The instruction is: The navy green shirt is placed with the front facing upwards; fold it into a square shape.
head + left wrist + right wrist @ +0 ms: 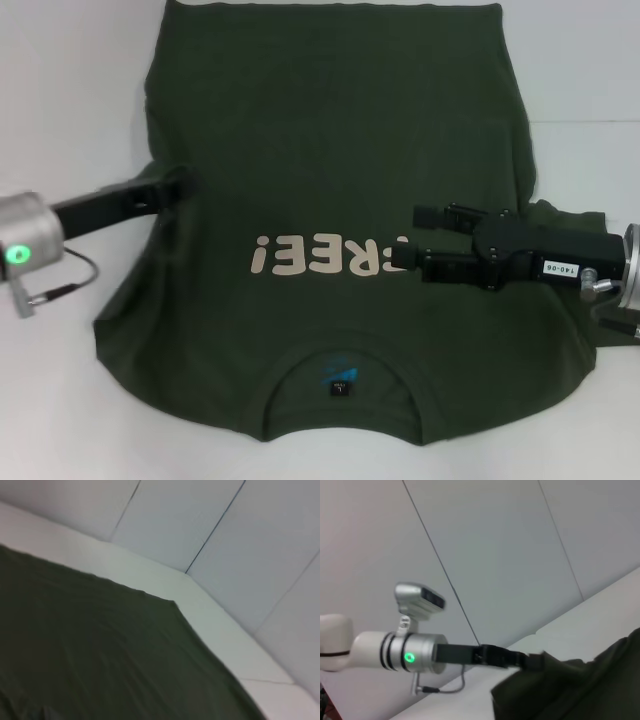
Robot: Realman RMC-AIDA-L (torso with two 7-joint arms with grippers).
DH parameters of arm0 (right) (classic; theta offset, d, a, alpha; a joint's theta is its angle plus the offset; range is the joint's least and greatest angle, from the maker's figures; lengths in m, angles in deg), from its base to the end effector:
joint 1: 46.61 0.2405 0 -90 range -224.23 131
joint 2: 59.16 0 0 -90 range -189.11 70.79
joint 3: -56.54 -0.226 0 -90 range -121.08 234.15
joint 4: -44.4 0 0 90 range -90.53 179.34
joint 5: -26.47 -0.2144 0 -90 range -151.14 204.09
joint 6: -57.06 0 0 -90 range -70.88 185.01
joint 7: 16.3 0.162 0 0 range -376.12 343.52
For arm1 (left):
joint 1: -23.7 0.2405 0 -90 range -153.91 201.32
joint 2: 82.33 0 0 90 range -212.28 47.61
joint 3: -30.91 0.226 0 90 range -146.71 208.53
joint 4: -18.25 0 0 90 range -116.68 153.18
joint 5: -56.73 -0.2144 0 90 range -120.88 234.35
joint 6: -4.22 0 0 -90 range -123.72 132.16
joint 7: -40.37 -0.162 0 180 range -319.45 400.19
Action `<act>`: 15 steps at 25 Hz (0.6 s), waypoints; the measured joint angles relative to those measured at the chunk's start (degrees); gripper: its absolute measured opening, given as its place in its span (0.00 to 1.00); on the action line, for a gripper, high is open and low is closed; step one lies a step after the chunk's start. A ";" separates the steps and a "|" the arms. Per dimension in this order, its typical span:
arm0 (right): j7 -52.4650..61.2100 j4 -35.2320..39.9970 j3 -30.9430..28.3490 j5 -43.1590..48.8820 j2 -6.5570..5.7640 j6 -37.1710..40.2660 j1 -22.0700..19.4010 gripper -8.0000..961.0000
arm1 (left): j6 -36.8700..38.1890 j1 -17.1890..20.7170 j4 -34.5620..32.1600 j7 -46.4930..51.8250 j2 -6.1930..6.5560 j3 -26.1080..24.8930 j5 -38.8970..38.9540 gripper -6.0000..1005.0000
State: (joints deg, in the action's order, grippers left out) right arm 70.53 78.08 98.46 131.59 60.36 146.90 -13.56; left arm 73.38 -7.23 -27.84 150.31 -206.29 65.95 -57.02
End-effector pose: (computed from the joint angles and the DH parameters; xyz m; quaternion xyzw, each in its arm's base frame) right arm 0.2009 0.3365 -0.0070 -0.9026 0.2682 0.3248 0.0889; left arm -0.2448 0.3818 0.0227 -0.7997 -0.4587 -0.2897 0.2572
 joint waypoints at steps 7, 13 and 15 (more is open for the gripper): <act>0.03 0.14 0.03 0.11 -0.02 0.02 -0.08 0.95 | -6.97 -2.60 11.09 -0.61 -0.27 -0.64 6.69 0.11; 0.27 0.30 0.03 0.13 -0.11 0.32 -0.40 0.95 | -6.05 -2.16 12.24 -2.55 -0.28 -0.68 10.55 0.28; 0.54 0.35 -0.19 0.14 -0.22 0.31 -0.48 0.95 | -5.29 -1.94 11.99 -3.15 -0.24 -0.83 10.75 0.32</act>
State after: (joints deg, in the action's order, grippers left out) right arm 71.08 78.43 98.27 131.72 60.14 147.21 -14.04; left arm 68.10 -9.18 -15.84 147.17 -206.53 65.12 -46.27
